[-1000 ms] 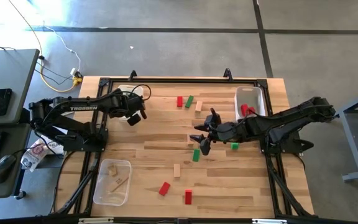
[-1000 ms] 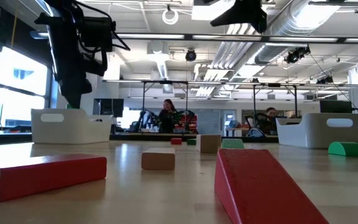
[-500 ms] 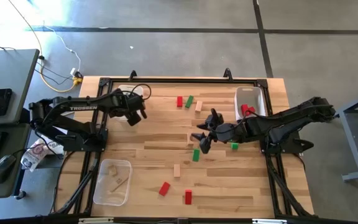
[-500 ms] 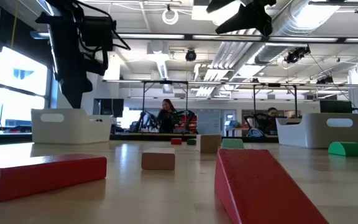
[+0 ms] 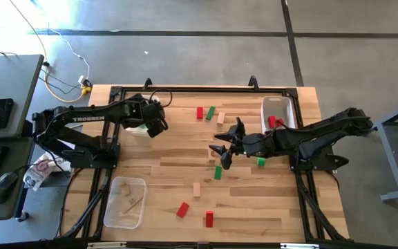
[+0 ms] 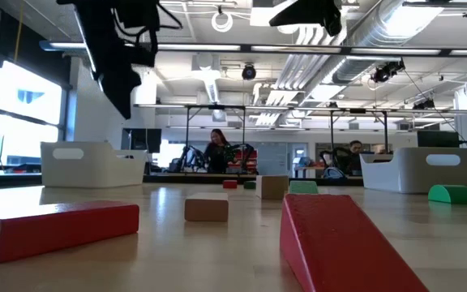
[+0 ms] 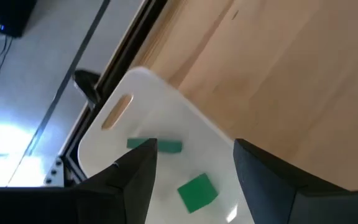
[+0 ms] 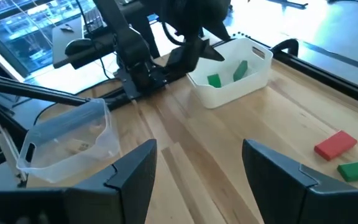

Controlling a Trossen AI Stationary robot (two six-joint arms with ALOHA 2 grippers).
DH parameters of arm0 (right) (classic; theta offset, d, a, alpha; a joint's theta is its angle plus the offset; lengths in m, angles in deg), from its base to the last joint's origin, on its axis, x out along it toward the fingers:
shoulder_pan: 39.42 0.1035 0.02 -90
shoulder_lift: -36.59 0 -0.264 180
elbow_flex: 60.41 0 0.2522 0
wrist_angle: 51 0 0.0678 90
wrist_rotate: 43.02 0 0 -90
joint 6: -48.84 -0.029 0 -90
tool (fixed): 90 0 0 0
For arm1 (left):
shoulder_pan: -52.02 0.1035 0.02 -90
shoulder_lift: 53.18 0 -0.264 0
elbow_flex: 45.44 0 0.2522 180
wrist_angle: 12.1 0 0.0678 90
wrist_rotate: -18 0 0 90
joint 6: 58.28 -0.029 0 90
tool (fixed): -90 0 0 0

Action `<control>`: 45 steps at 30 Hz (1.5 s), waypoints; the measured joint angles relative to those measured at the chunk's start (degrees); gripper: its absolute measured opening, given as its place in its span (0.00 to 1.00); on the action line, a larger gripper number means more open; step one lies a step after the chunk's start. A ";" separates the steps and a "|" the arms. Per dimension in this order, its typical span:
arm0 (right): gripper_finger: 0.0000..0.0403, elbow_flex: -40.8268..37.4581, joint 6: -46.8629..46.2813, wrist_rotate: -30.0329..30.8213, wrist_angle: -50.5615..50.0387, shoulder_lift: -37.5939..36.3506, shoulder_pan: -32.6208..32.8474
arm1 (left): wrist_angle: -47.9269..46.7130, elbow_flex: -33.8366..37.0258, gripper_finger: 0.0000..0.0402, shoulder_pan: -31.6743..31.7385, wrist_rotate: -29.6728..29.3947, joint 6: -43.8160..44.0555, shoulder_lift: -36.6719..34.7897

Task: Sort & place blocks by color
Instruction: Put the brown block into the transparent bin

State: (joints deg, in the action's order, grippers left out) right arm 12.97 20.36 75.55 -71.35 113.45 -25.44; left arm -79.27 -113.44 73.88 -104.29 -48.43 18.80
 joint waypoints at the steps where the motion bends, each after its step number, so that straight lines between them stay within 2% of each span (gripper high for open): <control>1: 0.56 0.00 0.19 -0.27 0.13 0.00 -0.41 | 0.00 -0.49 0.50 -0.78 0.02 0.00 -0.06; 7: 0.56 0.00 0.36 -5.28 0.12 0.00 -4.08 | -0.71 -2.13 0.50 -5.71 0.33 1.77 -0.06; 11: 0.56 0.00 0.47 -8.12 0.06 0.00 -6.65 | -2.35 -2.64 0.50 -7.55 3.31 3.58 -0.06; 17: 0.56 0.00 -2.46 -9.52 -2.46 1.14 -8.05 | -3.42 -2.64 0.50 -9.41 9.18 6.47 -0.06; 22: 0.56 0.06 -4.94 -10.82 -4.18 4.16 -8.38 | -3.39 -2.64 0.50 -10.52 9.38 6.49 -0.06; 26: 0.56 4.90 -4.10 -11.38 -8.41 6.13 -8.95 | -3.38 -2.64 0.50 -10.64 9.35 6.51 -0.06; 30: 0.56 11.82 -3.20 -10.16 -16.69 9.57 -9.02 | -3.37 -2.64 0.50 -10.64 9.32 6.51 -0.06; 37: 0.56 18.37 -12.89 -10.61 -29.63 17.01 -9.12 | -3.32 -2.64 0.50 -10.64 8.94 6.51 -0.06; 45: 0.56 18.23 -22.64 -11.47 -32.11 22.77 -8.10 | -3.18 -2.64 0.50 -10.64 8.94 6.51 -0.06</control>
State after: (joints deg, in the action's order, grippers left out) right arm 31.20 -2.28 64.08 -103.46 136.22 -33.54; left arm -82.45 -116.08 63.24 -95.35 -41.92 18.74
